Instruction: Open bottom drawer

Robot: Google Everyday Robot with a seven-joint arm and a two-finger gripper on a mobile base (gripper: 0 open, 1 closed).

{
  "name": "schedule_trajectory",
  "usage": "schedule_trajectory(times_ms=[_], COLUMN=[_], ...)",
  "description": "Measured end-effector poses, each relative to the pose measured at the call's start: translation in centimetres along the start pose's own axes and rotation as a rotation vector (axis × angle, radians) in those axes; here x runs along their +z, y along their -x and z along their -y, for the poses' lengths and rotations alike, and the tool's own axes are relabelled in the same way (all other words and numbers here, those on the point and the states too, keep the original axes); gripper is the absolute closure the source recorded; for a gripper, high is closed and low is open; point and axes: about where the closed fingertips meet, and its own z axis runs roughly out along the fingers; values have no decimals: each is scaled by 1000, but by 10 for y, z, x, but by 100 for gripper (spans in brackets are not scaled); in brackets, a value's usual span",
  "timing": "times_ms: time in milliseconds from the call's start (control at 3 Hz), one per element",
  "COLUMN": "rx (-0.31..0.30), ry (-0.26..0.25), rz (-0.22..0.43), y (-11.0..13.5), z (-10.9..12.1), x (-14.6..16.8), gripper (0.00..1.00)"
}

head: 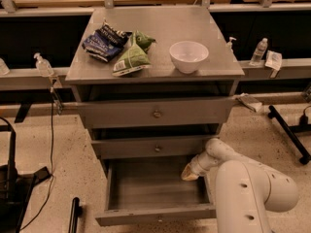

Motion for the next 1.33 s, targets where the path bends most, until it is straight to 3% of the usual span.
schedule_trajectory(times_ms=[1000, 1333], rx=[-20, 2], ry=[-31, -1], rz=[20, 33], y=[-6, -20], z=[12, 0], x=[5, 27], gripper=[100, 100])
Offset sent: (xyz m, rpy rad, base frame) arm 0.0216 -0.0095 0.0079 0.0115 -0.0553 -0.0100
